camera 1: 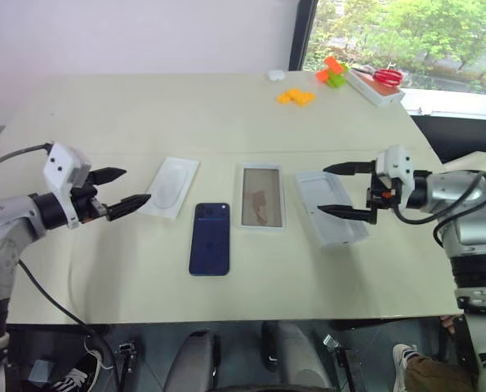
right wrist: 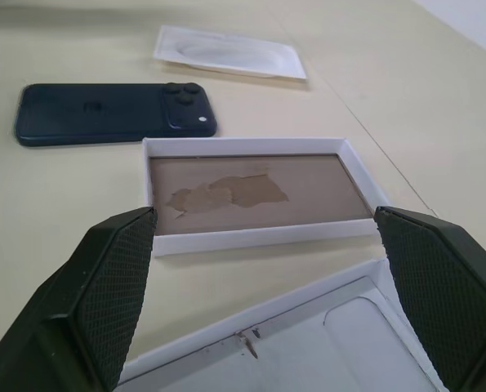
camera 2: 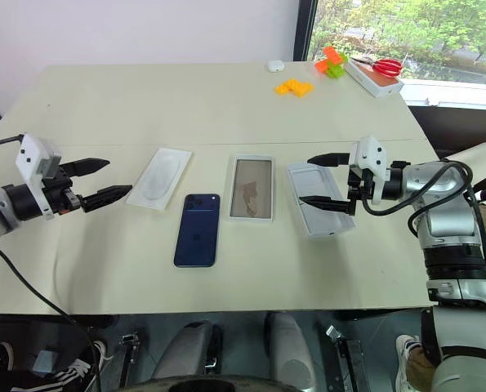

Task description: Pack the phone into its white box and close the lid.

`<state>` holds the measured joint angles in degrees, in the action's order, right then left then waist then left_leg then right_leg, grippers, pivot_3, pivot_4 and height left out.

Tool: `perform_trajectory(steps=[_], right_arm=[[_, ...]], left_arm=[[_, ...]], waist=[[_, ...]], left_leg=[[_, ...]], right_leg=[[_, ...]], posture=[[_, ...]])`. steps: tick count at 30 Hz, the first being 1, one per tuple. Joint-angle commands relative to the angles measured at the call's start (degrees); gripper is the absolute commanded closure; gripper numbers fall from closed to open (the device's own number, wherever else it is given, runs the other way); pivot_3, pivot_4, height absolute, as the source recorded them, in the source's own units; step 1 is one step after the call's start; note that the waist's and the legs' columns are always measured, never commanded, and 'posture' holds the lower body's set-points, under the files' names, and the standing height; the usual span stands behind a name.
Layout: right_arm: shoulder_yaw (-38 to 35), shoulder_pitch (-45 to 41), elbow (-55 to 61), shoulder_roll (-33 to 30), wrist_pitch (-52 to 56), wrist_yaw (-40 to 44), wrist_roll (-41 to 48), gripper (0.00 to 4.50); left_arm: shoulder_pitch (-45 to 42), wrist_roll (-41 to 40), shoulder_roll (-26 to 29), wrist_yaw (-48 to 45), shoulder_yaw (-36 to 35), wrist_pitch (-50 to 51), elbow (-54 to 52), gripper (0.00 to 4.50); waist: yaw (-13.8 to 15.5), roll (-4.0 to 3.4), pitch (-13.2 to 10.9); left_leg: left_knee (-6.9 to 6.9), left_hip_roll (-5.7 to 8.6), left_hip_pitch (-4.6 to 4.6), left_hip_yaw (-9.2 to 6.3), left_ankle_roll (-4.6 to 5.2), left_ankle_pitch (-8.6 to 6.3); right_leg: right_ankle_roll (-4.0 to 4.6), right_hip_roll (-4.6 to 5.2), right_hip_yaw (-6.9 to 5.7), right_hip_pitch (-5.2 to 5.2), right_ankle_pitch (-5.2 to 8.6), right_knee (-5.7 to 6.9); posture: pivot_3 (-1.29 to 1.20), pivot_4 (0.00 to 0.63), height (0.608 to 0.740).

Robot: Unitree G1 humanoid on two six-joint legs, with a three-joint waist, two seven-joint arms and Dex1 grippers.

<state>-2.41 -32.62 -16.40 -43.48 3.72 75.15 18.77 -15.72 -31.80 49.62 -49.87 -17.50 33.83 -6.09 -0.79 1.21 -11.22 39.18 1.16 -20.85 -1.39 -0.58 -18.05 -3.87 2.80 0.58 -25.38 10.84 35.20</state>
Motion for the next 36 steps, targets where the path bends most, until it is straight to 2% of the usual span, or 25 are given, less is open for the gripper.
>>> perform_trajectory(steps=[1, 8, 12, 17, 22, 28, 34, 36], right_arm=[[0.2, -2.38, 1.66, 1.29, 1.51, -3.92, -1.04, 0.04], [2.51, -1.15, 8.08, 3.62, 4.78, -9.8, -2.98, 0.04], [4.41, -1.74, 12.43, 6.14, 5.17, -13.06, -4.34, 0.04], [8.21, -0.15, 17.25, 9.64, 7.44, -16.62, -6.23, 0.04], [9.69, -1.27, 16.84, 12.47, 7.89, -18.61, -6.82, 0.04], [9.86, -1.4, 16.36, 12.81, 7.23, -18.62, -6.86, 0.04], [9.76, -1.05, 17.07, 12.97, 7.33, -18.98, -6.77, 0.04], [9.65, -0.83, 17.48, 13.0, 7.37, -19.01, -6.53, 0.0]], left_arm=[[-4.2, -1.21, -1.32, 4.73, -2.25, 1.91, -1.33, 0.0], [-7.3, 4.3, -2.42, 13.32, 3.15, 8.34, 0.28, 0.0], [-15.93, 7.34, -7.39, 25.78, 1.79, 14.87, 8.49, 0.0], [-21.42, 7.63, -11.53, 31.93, 0.73, 21.01, 13.47, 0.0], [-25.92, 8.41, -14.83, 33.54, 2.29, 24.28, 19.8, 0.0], [-30.6, 8.61, -17.3, 32.96, 3.33, 26.16, 26.9, 0.0], [-29.91, 6.07, -19.35, 29.38, 2.99, 30.8, 26.69, 0.0], [-29.62, 5.8, -20.09, 29.31, 2.5, 31.5, 26.69, 0.52]], waist=[[0.02, 0.01, 0.0], [-0.03, 0.0, 0.01], [0.19, 0.05, 0.03], [0.04, 0.06, 0.03], [0.05, 0.07, 0.04], [0.12, 0.08, 0.04], [-0.08, 0.07, 0.04], [-0.07, 0.07, 0.05]], left_leg=[[0.01, 0.0, 0.0, 0.0, 0.0, 0.0], [-0.03, 0.01, -0.01, -0.01, -0.02, 0.01], [0.0, 0.02, -0.02, -0.1, -0.05, 0.03], [0.01, 0.05, -0.01, -0.13, -0.14, 0.08], [-0.01, 0.09, -0.09, -0.14, -0.15, 0.08], [0.0, 0.14, -0.12, -0.15, -0.17, 0.09], [-0.01, 0.18, -0.17, -0.16, -0.17, 0.09], [-0.01, 0.17, -0.17, -0.17, -0.17, 0.09]], right_leg=[[0.01, 0.0, 0.0, 0.0, -0.01, 0.01], [0.03, 0.0, 0.02, -0.01, -0.02, 0.01], [0.02, -0.02, -0.03, 0.0, -0.03, 0.02], [0.02, -0.01, -0.05, 0.01, -0.04, 0.08], [0.03, 0.03, -0.06, -0.07, -0.05, 0.08], [0.03, 0.08, -0.08, -0.08, -0.05, 0.06], [0.02, 0.12, -0.09, -0.09, -0.06, 0.06], [0.01, 0.12, -0.09, -0.11, -0.06, 0.06]], posture=[[0.0, 0.15, 0.74], [0.0, 0.15, 0.74], [0.0, 0.15, 0.74], [0.0, 0.15, 0.74], [0.0, 0.15, 0.74], [0.0, 0.15, 0.74], [0.0, 0.15, 0.74], [0.0, 0.15, 0.74]])
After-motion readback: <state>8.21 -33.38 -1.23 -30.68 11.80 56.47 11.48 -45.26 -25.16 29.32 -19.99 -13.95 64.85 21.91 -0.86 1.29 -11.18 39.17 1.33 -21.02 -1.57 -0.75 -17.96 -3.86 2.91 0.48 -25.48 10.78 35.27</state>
